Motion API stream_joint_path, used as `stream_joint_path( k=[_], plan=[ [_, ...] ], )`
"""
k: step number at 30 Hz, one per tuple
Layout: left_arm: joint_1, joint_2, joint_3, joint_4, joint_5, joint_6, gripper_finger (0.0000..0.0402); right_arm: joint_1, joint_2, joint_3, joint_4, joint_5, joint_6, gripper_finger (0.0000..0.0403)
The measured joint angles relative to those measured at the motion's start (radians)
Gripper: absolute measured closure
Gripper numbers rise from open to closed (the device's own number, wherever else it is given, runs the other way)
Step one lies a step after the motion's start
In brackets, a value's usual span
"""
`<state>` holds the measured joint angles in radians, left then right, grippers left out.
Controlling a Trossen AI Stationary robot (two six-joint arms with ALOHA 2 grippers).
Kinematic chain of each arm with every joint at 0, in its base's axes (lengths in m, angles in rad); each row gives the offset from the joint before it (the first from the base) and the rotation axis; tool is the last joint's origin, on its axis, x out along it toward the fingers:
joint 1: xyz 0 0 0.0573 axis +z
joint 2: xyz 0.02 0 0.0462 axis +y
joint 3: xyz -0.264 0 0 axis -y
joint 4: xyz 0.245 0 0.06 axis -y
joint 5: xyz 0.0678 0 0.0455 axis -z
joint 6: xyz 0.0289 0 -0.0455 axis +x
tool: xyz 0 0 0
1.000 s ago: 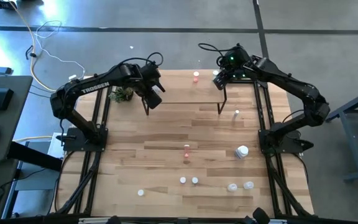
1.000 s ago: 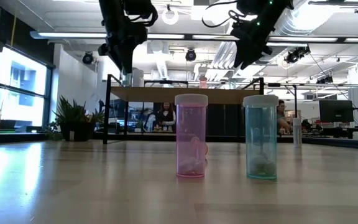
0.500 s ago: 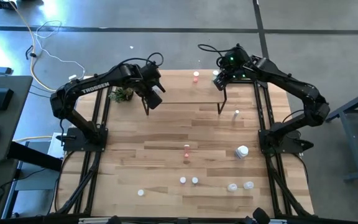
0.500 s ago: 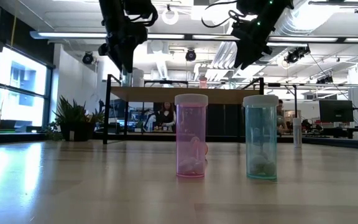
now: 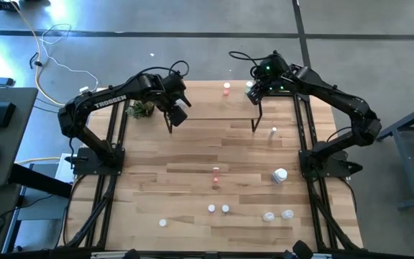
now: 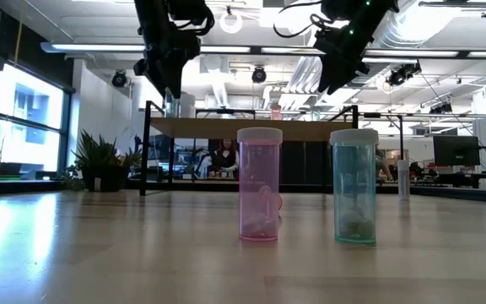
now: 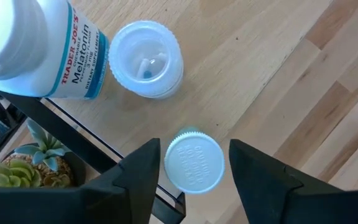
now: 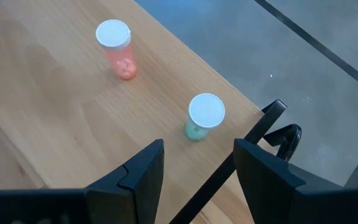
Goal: Pick and place medicine bottles onto shelf by color
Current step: Put the top small white pill bottle on the shelf
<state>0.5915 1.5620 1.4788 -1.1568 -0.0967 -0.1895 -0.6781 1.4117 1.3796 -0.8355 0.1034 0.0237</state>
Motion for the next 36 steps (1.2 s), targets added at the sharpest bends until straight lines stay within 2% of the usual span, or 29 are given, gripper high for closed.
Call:
stream_joint_path(
  k=[6, 13, 28, 32, 36],
  plan=[
    [0.000, 0.000, 0.000, 0.001, 0.000, 0.002, 0.0192, 0.000, 0.001, 0.058, -0.081, 0.002, 0.020, 0.0217],
    [0.000, -0.006, 0.009, -0.005, 0.000, 0.037, 0.0189, 0.027, 0.000, 0.116, -0.151, 0.002, 0.030, 0.0217],
    [0.001, -0.016, 0.199, -0.059, 0.001, 0.198, 0.0192, 0.095, 0.000, 0.132, -0.261, 0.000, 0.224, 0.0217],
    [-0.016, -0.063, 0.191, -0.056, 0.021, 0.202, 0.0192, 0.098, 0.000, 0.132, -0.314, -0.001, 0.261, 0.0217],
    [-0.034, -0.134, 0.134, -0.037, 0.078, 0.193, 0.0192, 0.098, 0.000, 0.129, -0.403, -0.001, 0.296, 0.0217]
  ],
)
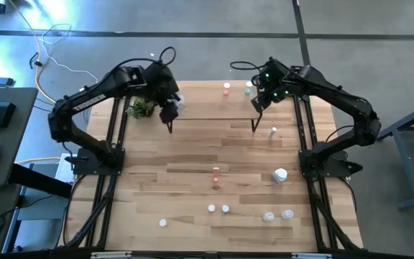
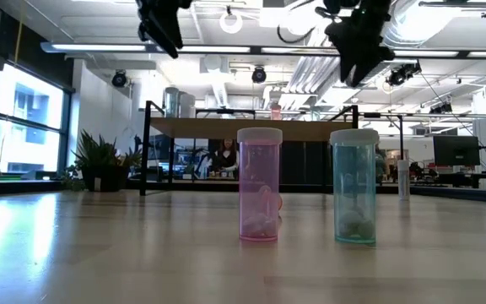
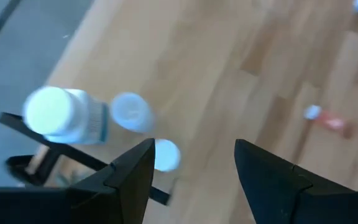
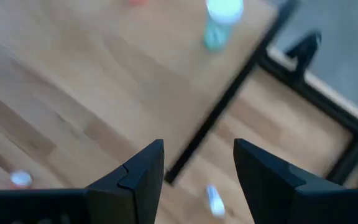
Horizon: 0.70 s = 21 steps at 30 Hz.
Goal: Pick and place medicine bottles onto shelf by color
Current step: Put the top small white pill bottle on the shelf
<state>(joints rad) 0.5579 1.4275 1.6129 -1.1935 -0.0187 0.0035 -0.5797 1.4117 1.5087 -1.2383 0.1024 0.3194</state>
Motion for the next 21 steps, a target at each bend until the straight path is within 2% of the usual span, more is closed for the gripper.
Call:
stream_joint_path(
  k=[5, 15, 21],
  plan=[
    [-0.021, -0.118, -0.176, 0.127, 0.071, -0.052, 0.0193, 0.005, 0.000, -0.001, -0.106, 0.000, 0.028, 0.0217],
    [-0.038, -0.286, -0.452, 0.296, 0.098, -0.158, 0.0193, 0.036, -0.006, -0.012, -0.251, 0.034, 0.059, 0.0217],
    [-0.051, -0.350, -0.529, 0.332, 0.098, -0.184, 0.0193, 0.039, -0.136, -0.197, -0.212, 0.042, 0.131, 0.0217]
  ],
)
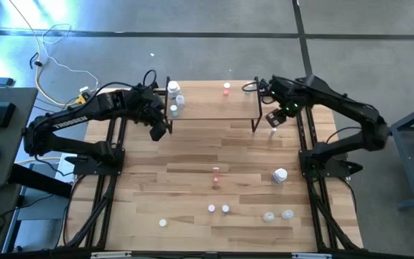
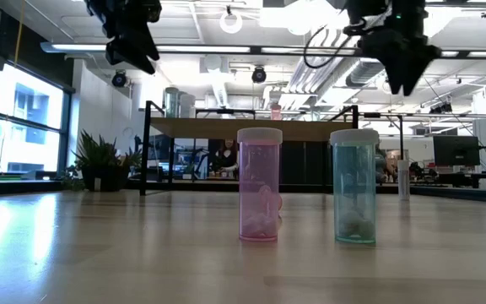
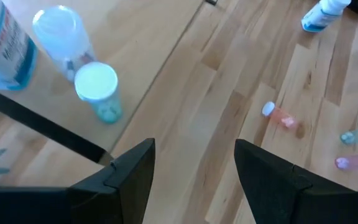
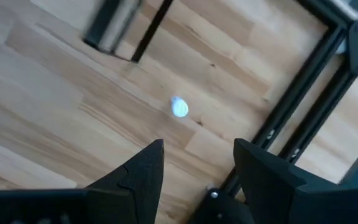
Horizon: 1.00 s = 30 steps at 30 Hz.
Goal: Pick and place medicine bottles onto shelf by color
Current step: Put the top small white pill bottle on the shelf
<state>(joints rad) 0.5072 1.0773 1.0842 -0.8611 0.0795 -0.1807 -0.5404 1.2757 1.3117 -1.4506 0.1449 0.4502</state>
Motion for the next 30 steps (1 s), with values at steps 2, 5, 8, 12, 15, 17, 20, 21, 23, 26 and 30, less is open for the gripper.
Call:
stream_joint_path(
  k=[2, 5, 8, 12, 15, 17, 20, 21, 23, 26, 30],
  plan=[
    [0.000, -0.010, -0.003, 0.017, 0.000, 0.000, 0.0193, 0.000, -0.051, -0.059, 0.040, -0.013, 0.033, 0.0217],
    [0.000, -0.013, -0.004, 0.040, -0.001, -0.003, 0.0193, 0.000, -0.124, -0.135, 0.107, -0.019, 0.076, 0.0217],
    [0.000, -0.013, -0.003, 0.081, -0.001, -0.003, 0.0193, 0.000, -0.181, -0.201, 0.165, -0.021, 0.103, 0.0217],
    [0.000, -0.012, -0.003, 0.113, -0.002, -0.001, 0.0193, 0.000, -0.232, -0.280, 0.232, -0.021, 0.103, 0.0217],
    [0.000, -0.012, -0.003, 0.113, -0.002, -0.003, 0.0193, 0.000, -0.245, -0.333, 0.277, -0.021, 0.102, 0.0217],
    [0.000, -0.012, -0.003, 0.113, -0.002, -0.011, 0.0193, 0.000, -0.244, -0.366, 0.306, -0.021, 0.090, 0.0217],
    [0.000, -0.012, -0.003, 0.112, -0.002, -0.024, 0.0193, 0.000, -0.242, -0.419, 0.362, -0.021, 0.068, 0.0217],
    [0.000, -0.012, -0.003, 0.112, -0.002, -0.026, 0.0193, 0.000, -0.242, -0.436, 0.384, -0.021, 0.068, 0.0217],
    [0.000, -0.012, -0.003, 0.112, -0.003, -0.027, 0.0193, 0.000, -0.242, -0.462, 0.417, -0.021, 0.068, 0.0217],
    [0.000, -0.012, -0.003, 0.111, -0.005, -0.030, 0.0193, 0.000, -0.242, -0.492, 0.467, -0.021, 0.067, 0.0217],
    [0.000, -0.012, -0.003, 0.111, -0.005, -0.035, 0.0193, 0.000, -0.242, -0.528, 0.507, -0.021, 0.063, 0.0217]
  ],
)
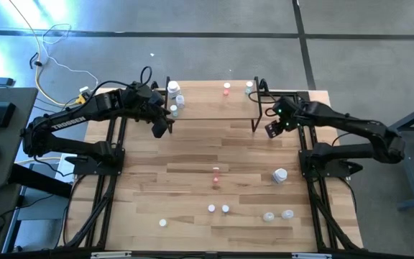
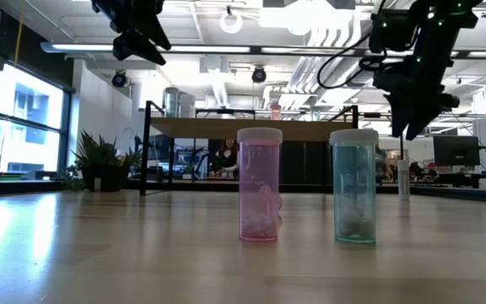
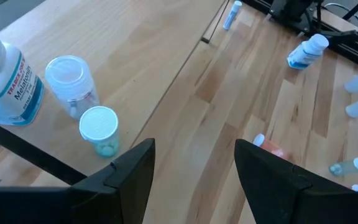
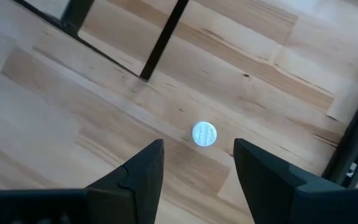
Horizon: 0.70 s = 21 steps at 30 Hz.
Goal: Pick and place medicine bottles onto shelf by color
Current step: Put the top small white pill bottle on the shelf
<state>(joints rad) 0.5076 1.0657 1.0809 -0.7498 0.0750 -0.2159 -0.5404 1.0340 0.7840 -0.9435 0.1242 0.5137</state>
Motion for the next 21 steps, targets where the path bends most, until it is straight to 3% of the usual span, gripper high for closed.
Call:
stream_joint_path(
  k=[21],
  plan=[
    [0.000, 0.000, 0.000, 0.000, 0.000, -0.021, 0.0193, -0.001, 0.001, -0.114, 0.140, 0.070, -0.023, 0.0217]
  ],
)
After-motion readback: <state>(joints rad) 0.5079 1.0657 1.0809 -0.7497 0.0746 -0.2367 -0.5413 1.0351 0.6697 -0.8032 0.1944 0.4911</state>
